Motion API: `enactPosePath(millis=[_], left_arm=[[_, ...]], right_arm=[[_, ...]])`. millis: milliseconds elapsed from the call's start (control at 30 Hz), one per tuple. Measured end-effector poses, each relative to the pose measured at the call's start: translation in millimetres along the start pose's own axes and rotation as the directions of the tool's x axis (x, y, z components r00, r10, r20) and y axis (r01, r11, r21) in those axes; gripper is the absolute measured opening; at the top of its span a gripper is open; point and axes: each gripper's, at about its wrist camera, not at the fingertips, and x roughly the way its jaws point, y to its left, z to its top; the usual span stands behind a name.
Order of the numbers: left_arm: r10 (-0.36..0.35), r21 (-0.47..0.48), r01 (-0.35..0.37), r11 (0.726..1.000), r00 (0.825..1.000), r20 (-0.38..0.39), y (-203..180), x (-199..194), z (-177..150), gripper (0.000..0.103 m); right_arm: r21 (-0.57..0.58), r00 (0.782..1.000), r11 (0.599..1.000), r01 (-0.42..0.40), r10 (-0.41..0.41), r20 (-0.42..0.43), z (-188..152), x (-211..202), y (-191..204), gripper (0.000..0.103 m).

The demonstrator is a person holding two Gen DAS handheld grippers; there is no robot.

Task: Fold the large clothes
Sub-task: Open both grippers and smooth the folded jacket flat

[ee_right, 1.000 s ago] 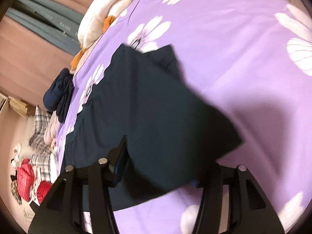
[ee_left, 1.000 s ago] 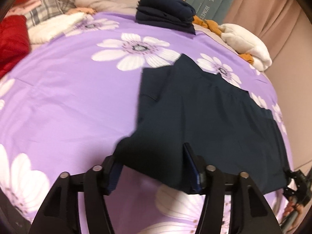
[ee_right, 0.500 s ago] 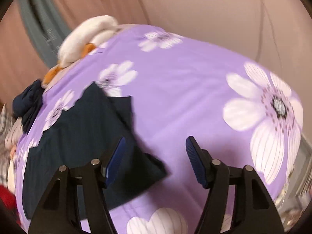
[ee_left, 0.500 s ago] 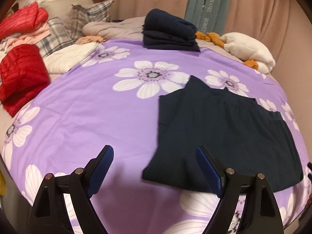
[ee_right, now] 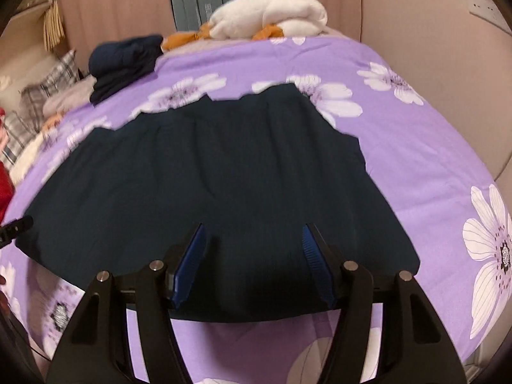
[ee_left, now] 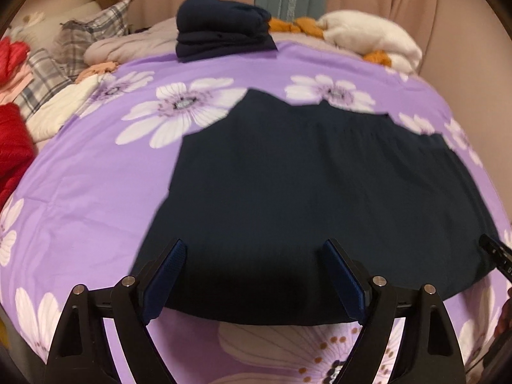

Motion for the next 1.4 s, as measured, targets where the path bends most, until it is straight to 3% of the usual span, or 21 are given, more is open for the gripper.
enactPosePath(millis=[167,500,1100,1267,1400], left_arm=[[0.013,0.009,-0.012,1.0,0.999,-0.036,-1.2,10.3,-5.6,0.095],[0.016,-0.003,-0.016,1.0,0.999,-0.048,11.0,6.7,-12.5,0.1],[0.034,-0.032,-0.035,0.999,0.998,-0.057,21.8,0.9,-18.5,0.101],[0.043,-0.004,-0.043,0.999,0.999,-0.023,18.1,-13.6,-19.2,0.101],[0.031,0.029,-0.032,0.999,0.999,0.034,5.2,-24.7,-20.1,0.101]], right_arm=[[0.02,0.999,1.0,0.006,-0.005,-0.046,-8.2,7.9,-11.5,0.062],[0.101,0.998,0.993,0.058,-0.055,-0.032,-14.5,-9.8,-46.6,0.062],[0.205,0.992,0.972,0.115,-0.101,-0.08,-28.2,-10.0,-85.8,0.062],[0.177,0.99,0.974,0.141,-0.143,-0.004,-19.5,-29.0,-78.0,0.062],[0.108,0.995,0.993,0.047,-0.055,0.078,-14.0,-44.6,-51.8,0.063]])
